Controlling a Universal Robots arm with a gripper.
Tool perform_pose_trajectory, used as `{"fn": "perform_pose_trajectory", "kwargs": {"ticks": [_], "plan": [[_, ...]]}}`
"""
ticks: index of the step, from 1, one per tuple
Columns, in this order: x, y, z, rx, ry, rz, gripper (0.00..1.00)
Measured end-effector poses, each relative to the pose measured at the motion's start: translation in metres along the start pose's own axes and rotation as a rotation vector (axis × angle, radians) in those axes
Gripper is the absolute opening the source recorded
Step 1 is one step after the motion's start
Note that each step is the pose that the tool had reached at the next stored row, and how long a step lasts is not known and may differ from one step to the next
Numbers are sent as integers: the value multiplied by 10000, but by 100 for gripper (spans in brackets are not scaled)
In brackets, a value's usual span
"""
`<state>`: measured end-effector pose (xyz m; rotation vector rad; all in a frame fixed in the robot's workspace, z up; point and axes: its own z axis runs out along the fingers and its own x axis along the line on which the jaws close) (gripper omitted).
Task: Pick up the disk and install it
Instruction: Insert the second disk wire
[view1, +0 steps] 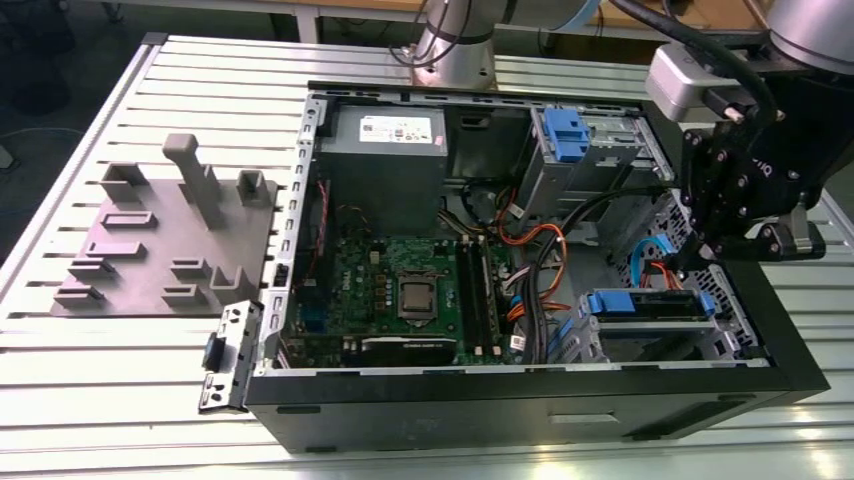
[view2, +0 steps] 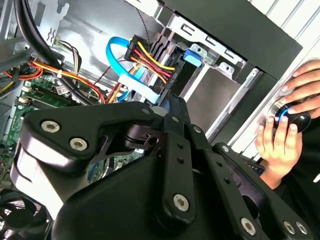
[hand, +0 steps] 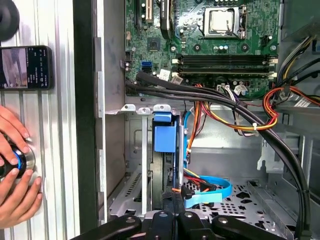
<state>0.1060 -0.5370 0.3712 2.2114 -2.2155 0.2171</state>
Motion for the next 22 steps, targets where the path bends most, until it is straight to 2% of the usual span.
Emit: {"fn": "perform_pose_trajectory", "kwargs": {"ticks": [10,13,17,22], "plan": [[-1,3,-1,0,-2,0,11],[0,3,-4,-40,-2,-3,11],[1,1,-17,-143,-3,-14,11],[1,1,-18,-157,-2,-16,11]]}}
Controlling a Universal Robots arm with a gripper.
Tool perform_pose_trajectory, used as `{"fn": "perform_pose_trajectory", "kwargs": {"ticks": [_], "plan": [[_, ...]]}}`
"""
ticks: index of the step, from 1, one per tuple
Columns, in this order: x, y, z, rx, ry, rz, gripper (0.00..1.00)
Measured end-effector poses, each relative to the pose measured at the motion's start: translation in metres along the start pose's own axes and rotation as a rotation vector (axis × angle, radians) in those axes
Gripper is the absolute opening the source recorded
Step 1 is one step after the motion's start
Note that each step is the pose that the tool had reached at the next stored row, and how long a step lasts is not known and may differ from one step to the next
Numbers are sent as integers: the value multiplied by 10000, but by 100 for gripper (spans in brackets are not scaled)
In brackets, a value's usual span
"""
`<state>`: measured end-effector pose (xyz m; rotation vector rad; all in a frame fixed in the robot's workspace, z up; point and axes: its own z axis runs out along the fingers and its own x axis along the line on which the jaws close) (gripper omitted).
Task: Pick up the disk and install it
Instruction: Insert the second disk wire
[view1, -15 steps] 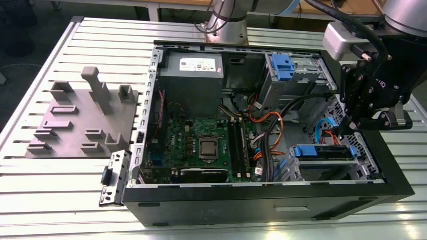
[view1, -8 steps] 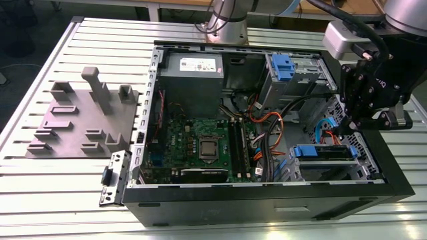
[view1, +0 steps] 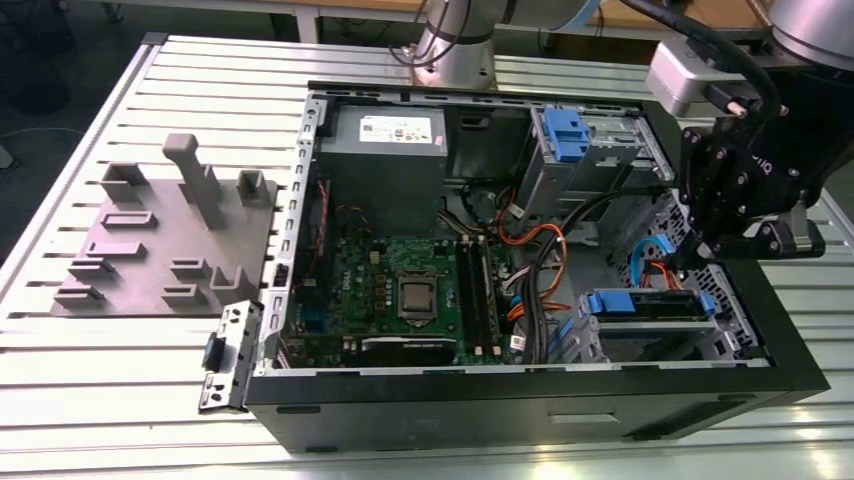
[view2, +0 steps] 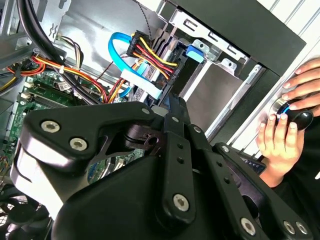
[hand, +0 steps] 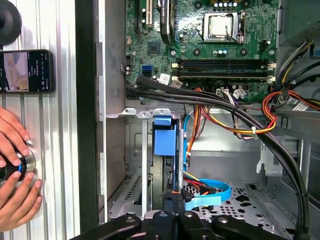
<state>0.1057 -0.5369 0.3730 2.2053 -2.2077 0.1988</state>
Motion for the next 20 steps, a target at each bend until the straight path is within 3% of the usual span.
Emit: {"fn": "perform_pose_trajectory", "kwargs": {"ticks": [8,13,17,20], "plan": [[-3,-1,-5,-26,3,-3,11],[-57,-4,-10,-124,-1,-13,11],[-80,-10,-5,-268,-2,-28,11],[-80,-10,-5,-288,0,-28,11]]}}
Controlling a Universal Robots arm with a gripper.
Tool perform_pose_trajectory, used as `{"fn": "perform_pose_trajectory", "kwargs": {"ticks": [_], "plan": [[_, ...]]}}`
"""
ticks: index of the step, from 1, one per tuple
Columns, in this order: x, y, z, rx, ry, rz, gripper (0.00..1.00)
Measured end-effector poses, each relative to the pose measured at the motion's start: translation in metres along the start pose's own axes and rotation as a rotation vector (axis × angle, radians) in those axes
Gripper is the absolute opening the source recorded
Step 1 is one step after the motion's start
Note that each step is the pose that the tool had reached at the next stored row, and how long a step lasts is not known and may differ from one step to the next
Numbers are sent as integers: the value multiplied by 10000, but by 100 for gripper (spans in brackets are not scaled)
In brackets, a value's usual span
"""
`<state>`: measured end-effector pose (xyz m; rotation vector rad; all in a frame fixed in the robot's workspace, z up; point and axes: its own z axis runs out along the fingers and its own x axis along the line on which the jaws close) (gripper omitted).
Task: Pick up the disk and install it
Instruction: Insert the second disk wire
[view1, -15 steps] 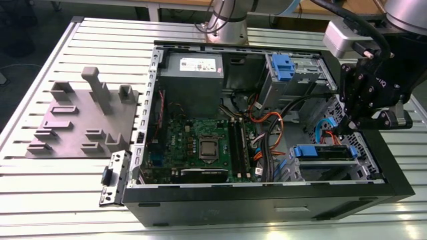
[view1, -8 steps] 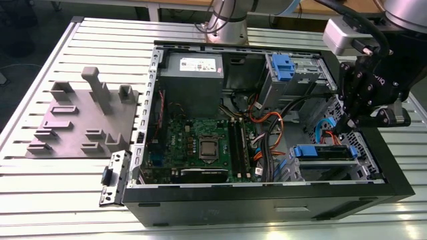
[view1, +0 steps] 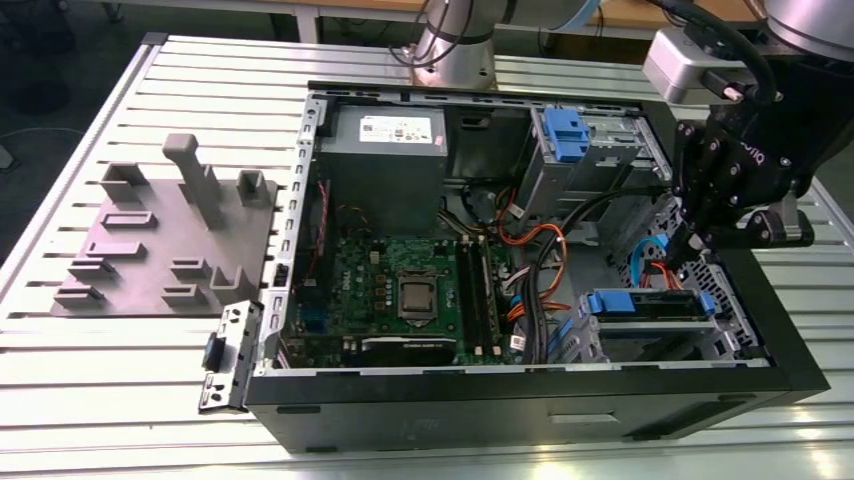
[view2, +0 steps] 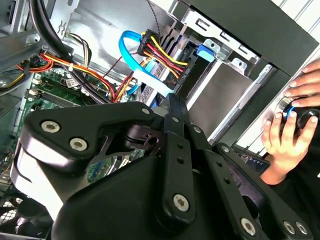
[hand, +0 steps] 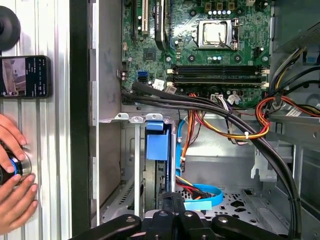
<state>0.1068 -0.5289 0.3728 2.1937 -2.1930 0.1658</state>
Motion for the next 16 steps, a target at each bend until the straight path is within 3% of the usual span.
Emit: {"fn": "perform_pose_trajectory", "kwargs": {"ticks": [13,14,16], "plan": [[-2,-5,2,-20,-1,-3,11],[-2,-5,2,-21,-1,-2,17],[-2,-6,2,-26,0,-3,17]]}}
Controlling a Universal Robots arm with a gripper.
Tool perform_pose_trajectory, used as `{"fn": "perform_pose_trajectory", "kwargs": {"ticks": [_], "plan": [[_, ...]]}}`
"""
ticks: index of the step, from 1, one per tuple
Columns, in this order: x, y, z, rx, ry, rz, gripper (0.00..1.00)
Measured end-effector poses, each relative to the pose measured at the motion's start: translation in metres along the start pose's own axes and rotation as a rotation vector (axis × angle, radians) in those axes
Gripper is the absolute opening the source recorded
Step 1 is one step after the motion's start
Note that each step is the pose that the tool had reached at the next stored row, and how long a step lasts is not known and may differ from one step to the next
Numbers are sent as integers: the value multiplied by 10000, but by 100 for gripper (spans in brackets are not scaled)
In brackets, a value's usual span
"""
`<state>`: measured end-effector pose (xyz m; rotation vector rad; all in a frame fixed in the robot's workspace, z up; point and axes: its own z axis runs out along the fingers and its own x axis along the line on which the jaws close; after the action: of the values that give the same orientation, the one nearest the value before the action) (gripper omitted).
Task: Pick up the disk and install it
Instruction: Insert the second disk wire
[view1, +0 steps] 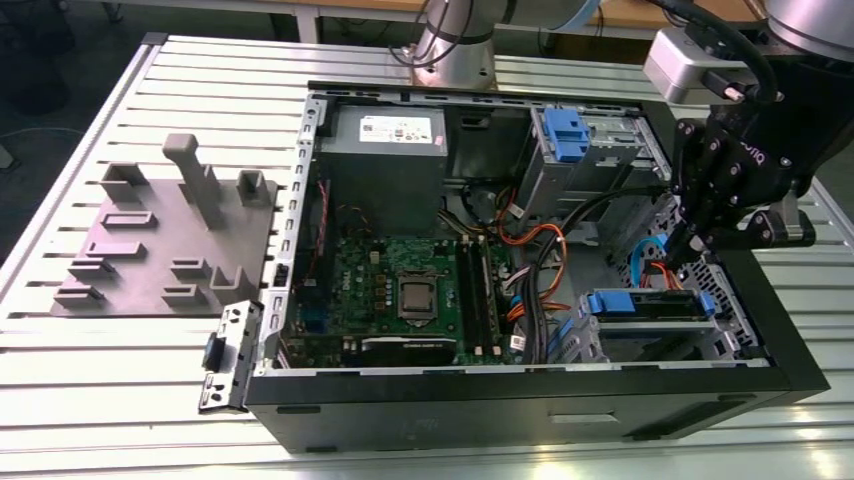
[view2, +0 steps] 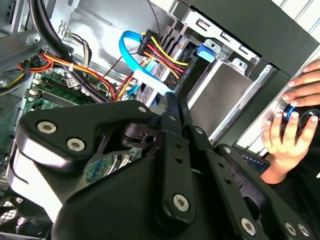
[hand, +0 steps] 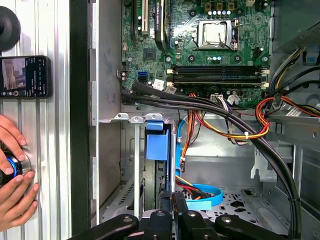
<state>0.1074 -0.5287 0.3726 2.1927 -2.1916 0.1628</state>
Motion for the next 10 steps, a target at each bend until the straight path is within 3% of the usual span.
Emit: {"fn": "perform_pose_trajectory", "kwargs": {"ticks": [10], "plan": [[-1,-2,1,-14,-1,-1,17]]}}
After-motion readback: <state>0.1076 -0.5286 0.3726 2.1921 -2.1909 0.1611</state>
